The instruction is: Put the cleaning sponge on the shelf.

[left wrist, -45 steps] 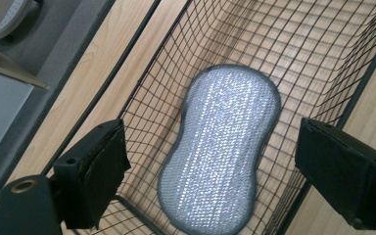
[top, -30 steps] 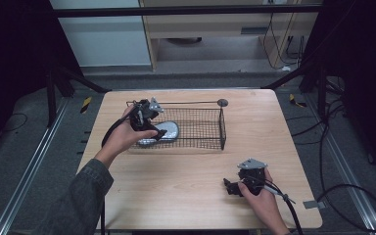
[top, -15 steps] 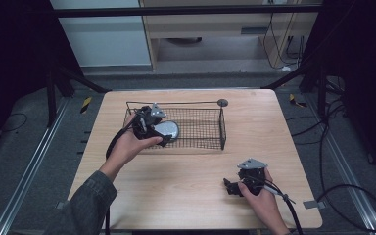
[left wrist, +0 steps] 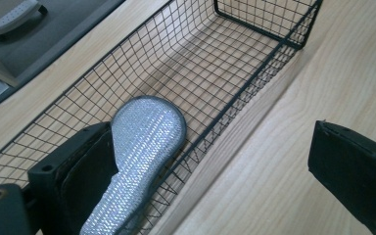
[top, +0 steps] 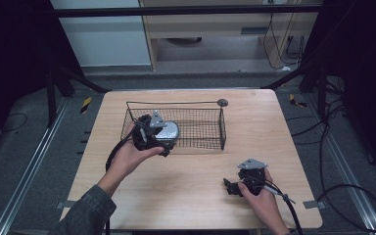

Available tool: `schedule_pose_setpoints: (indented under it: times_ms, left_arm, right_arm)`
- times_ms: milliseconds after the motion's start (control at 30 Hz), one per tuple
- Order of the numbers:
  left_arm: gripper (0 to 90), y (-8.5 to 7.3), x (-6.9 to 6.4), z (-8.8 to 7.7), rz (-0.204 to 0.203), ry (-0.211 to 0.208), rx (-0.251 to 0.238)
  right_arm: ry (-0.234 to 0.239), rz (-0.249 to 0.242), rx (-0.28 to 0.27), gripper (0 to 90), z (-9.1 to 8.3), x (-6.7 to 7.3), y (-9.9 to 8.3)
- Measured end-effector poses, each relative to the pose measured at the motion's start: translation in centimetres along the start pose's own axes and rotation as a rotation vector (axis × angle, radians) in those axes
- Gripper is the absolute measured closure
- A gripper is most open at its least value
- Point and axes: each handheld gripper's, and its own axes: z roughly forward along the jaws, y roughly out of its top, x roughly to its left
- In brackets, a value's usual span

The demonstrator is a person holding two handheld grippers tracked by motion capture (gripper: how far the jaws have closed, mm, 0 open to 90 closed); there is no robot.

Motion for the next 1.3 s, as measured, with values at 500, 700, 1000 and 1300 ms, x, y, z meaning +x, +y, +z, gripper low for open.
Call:
schedule_pose_setpoints:
  times_ms: [500, 700, 1000, 1300]
  left_arm:
    - [3.5, -4.0, -1.6, -2.1, -0.060, 0.023, -0.031]
    - [4.0, -5.9, -1.4, -2.8, -0.104, 0.038, -0.049]
    - [4.2, -8.9, -1.4, -2.7, -0.167, 0.039, -0.027]
    - [4.4, -13.1, 0.3, -2.3, -0.259, 0.078, 0.026]
  right_arm:
    - [0.000, -0.001, -0.003, 0.5, 0.0, 0.0, 0.0]
    - [0.001, -0.001, -0.002, 0.5, 0.0, 0.0, 0.0]
    - [0.001, -0.001, -0.003, 0.5, 0.0, 0.0, 0.0]
    - [0.001, -0.001, -0.002, 0.6, 0.0, 0.0, 0.0]
